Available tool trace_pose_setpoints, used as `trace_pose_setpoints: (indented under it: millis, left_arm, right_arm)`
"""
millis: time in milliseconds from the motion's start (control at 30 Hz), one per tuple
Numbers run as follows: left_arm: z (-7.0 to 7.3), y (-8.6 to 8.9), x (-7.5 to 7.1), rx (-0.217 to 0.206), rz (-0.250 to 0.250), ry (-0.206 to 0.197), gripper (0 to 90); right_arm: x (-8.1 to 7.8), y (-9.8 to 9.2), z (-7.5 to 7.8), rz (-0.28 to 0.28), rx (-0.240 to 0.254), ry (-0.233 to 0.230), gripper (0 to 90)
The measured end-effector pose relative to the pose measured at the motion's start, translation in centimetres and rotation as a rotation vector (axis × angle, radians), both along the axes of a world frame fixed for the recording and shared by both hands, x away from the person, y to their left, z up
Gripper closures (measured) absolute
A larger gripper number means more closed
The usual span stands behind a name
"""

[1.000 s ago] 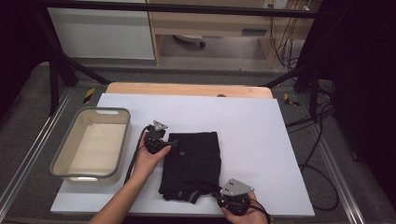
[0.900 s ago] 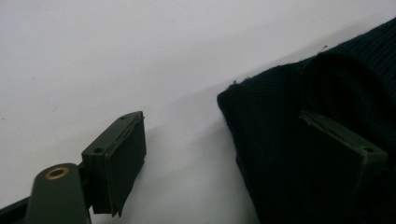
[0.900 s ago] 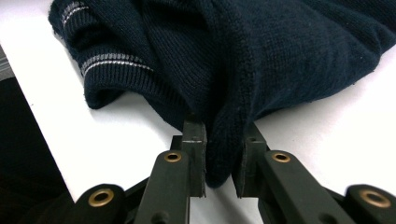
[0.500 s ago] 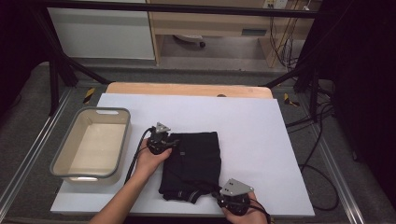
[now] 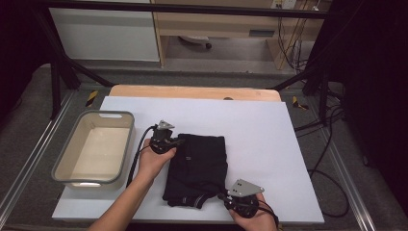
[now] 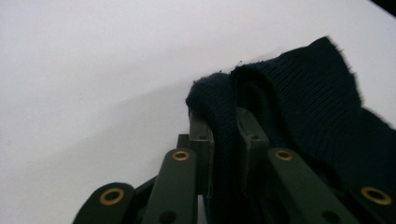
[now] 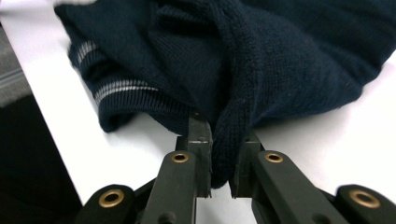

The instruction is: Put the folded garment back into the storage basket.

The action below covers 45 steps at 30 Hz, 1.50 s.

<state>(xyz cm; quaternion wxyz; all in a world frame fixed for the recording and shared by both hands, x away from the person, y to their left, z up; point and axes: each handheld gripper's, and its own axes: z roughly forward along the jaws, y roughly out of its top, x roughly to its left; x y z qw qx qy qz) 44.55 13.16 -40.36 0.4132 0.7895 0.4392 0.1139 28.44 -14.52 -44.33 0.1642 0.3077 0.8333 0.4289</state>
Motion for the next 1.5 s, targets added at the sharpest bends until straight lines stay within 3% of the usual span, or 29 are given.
trace_pose_setpoints:
  millis: [100,367,700,1033,1500]
  left_arm:
    - [1.4,-0.1,-0.5,0.028,-0.015,-0.012,79.5]
    - [3.5,-0.4,-0.9,0.026,-0.034,-0.044,79.9]
    - [4.7,-0.3,-0.7,0.017,-0.031,-0.052,79.9]
    - [6.2,-0.6,-0.9,0.023,-0.037,-0.066,79.9]
    - [7.4,-0.1,-0.8,0.031,-0.039,-0.07,79.9]
  right_arm:
    - [0.1,0.2,1.0,0.005,0.004,0.0,82.3]
    - [1.1,0.6,2.7,0.029,0.015,0.021,82.5]
    - [1.9,0.3,4.2,0.045,0.051,0.03,82.5]
    - [2.1,0.9,5.1,0.069,0.061,0.024,82.5]
    - [2.9,1.3,5.7,0.08,0.085,0.052,82.5]
